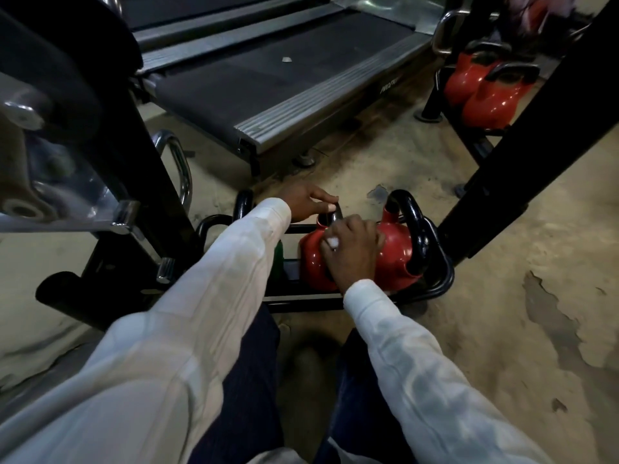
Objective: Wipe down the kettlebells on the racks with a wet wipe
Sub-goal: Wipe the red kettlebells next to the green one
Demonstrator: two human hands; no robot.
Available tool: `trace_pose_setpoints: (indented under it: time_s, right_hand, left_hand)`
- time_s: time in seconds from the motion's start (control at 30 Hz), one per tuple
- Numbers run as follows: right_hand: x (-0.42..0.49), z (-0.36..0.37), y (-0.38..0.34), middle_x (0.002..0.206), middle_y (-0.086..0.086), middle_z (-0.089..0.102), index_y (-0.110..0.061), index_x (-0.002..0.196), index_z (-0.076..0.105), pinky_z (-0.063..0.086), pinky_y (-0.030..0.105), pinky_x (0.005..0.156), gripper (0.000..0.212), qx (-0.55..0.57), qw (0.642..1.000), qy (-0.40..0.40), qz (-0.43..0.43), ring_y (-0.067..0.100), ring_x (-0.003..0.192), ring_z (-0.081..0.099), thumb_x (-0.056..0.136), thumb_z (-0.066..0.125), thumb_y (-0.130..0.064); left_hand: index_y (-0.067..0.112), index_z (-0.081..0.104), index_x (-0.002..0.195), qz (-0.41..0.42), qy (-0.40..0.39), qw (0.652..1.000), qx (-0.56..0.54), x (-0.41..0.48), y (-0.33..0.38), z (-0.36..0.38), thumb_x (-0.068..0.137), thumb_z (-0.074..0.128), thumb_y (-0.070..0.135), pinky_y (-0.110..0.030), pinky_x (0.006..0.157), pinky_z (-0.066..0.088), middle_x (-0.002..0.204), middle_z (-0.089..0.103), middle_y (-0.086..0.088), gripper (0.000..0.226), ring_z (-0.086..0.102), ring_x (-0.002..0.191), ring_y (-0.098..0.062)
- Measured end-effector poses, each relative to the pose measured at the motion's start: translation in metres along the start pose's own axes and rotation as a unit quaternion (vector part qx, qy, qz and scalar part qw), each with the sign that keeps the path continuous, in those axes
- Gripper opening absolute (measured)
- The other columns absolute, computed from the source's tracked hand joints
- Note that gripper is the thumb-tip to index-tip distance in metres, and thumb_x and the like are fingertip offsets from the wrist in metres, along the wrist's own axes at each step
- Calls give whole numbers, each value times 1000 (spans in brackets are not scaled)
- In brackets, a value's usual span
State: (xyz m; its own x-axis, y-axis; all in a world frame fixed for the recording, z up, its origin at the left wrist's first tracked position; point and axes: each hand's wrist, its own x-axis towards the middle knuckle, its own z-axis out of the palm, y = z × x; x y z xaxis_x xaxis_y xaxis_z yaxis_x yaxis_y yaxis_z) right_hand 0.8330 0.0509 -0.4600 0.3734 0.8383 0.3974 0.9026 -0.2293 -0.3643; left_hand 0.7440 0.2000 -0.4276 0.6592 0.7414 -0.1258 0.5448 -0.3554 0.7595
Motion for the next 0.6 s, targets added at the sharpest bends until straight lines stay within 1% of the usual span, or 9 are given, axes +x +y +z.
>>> trace_pose_setpoints:
  time_s: [0.07,0.13,0.17,0.23,0.3,0.33,0.43,0.5,0.6]
  right_hand:
    - [-16,-3,13,95,-9,62,-31,86,64,38,40,88,12,59,998,17,26,19,97,51,82,66,-42]
    - [-25,-7,25,94,-13,67,-30,87,66,46,40,90,14,206,975,0,89,15,96,59,85,65,-45]
    - [-22,-7,27,94,-10,70,-28,89,67,50,41,90,14,308,939,-26,150,15,96,63,86,66,-42]
    - [-2,-8,26,98,1,74,-21,96,69,54,44,92,11,490,817,-100,288,23,99,68,89,66,-30]
    - [19,-2,28,98,13,73,-10,97,69,54,42,92,12,578,701,-165,384,29,96,68,91,61,-17]
    - [25,2,29,92,14,72,-8,93,69,55,39,86,13,588,668,-193,412,28,89,68,92,57,-12]
    - [23,1,34,78,9,72,-8,89,70,51,31,71,21,559,672,-245,419,23,81,66,93,50,-11]
    - [9,-4,40,88,10,74,-9,97,71,54,33,79,22,558,693,-252,381,24,92,68,93,50,-11]
    - [-13,-12,49,98,9,75,-9,99,71,54,41,93,13,568,739,-185,312,25,99,69,92,63,-17]
  left_hand:
    - [23,69,119,-2,-19,999,36,-2,6,-3,83,74,35,-34,111,36,128,64,3,39,55,122,-12]
    - [25,67,122,-8,-19,998,67,-5,9,-1,79,76,41,-29,110,36,133,60,5,46,52,124,-12]
    - [26,67,122,-11,-8,998,63,-8,9,1,77,78,41,-26,107,36,134,59,5,48,52,125,-12]
    - [24,68,121,-20,16,1000,8,-11,8,7,75,81,36,-22,102,35,132,60,5,49,52,124,-12]
    - [22,68,121,-29,31,999,-31,-14,8,10,75,82,30,-21,100,33,132,61,5,48,51,124,-13]
    - [21,68,122,-33,30,999,-30,-15,10,10,76,81,28,-22,102,32,133,60,4,48,50,125,-13]
    - [24,66,123,-43,12,999,5,-13,16,8,77,80,31,-30,113,29,136,57,3,49,47,128,-13]
    - [28,66,122,-53,10,998,17,-13,16,7,76,80,34,-39,116,29,136,57,4,49,47,130,-14]
    - [25,66,123,-56,16,998,-1,-14,17,8,78,80,31,-38,116,30,135,59,3,49,48,130,-14]
